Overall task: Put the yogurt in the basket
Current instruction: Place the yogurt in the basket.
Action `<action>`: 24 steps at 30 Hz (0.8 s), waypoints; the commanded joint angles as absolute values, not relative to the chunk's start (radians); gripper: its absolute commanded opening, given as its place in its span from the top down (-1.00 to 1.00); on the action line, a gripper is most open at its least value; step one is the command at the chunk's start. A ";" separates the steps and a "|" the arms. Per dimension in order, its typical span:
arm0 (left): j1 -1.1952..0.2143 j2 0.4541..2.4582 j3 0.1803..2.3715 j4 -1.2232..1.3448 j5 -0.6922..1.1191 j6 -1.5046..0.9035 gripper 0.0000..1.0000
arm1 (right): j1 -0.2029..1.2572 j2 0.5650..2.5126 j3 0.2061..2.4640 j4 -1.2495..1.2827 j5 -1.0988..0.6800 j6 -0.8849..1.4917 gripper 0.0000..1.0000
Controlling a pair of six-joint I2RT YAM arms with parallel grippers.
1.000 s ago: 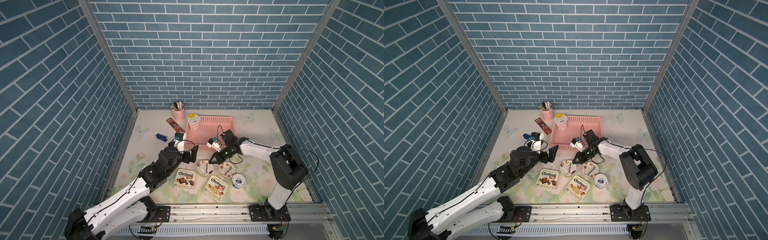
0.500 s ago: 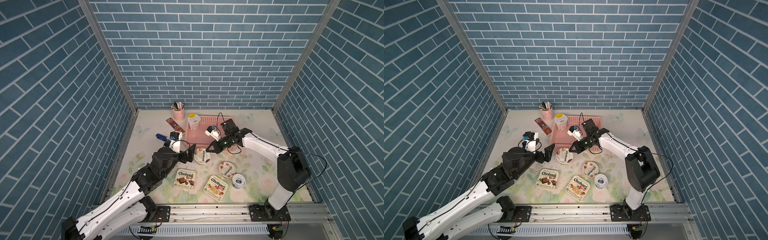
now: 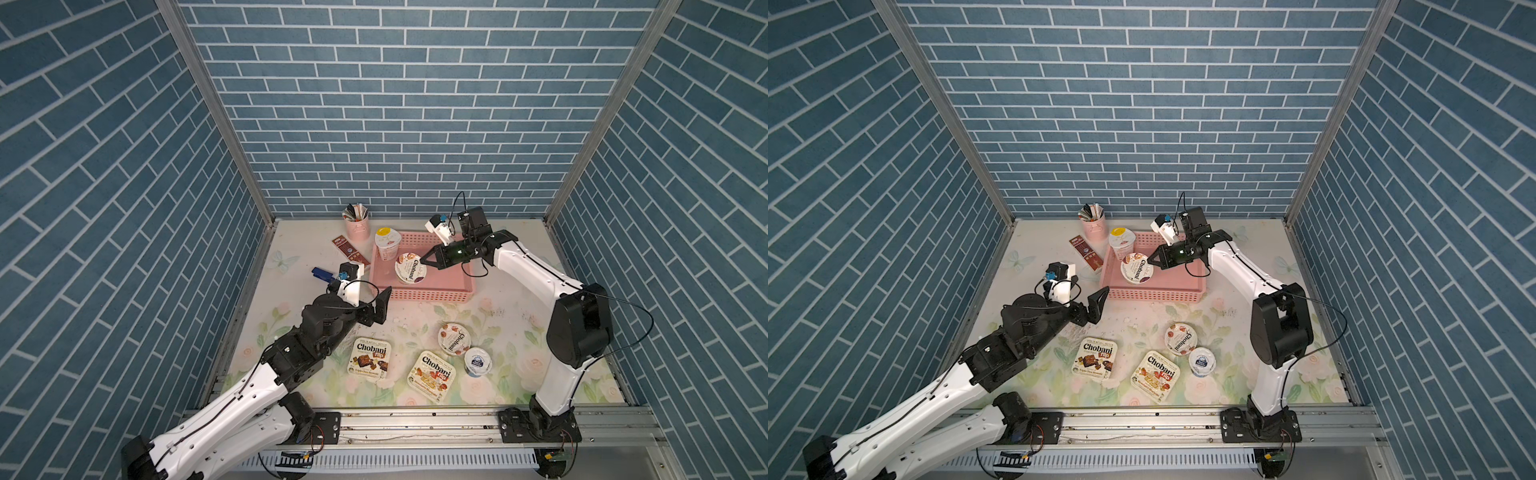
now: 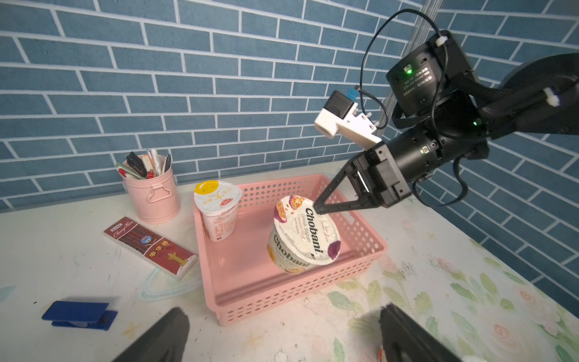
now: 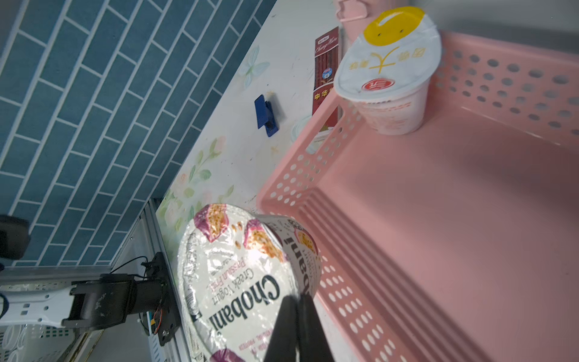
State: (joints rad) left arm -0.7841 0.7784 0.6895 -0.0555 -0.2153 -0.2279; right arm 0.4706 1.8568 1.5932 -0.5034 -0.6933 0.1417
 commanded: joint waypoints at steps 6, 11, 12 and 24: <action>-0.789 0.777 0.706 -0.044 -0.198 -0.198 -1.00 | 0.421 2.053 1.838 -0.619 -0.617 0.169 1.00; -0.790 0.781 0.701 -0.040 -0.200 -0.192 -1.00 | 0.404 2.182 2.013 -0.693 -0.584 0.173 1.00; -0.790 0.782 0.701 -0.039 -0.200 -0.190 -1.00 | 0.400 2.218 2.048 -0.706 -0.579 0.176 1.00; -0.790 0.788 0.700 -0.046 -0.218 -0.177 -1.00 | 0.383 2.410 2.276 -0.766 -0.555 0.218 1.00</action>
State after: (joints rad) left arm -0.7841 0.7856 0.6895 -0.0540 -0.2066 -0.1921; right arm 0.3889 2.3806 2.2421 -0.7269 -0.5705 0.1875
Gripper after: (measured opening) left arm 0.999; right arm 0.060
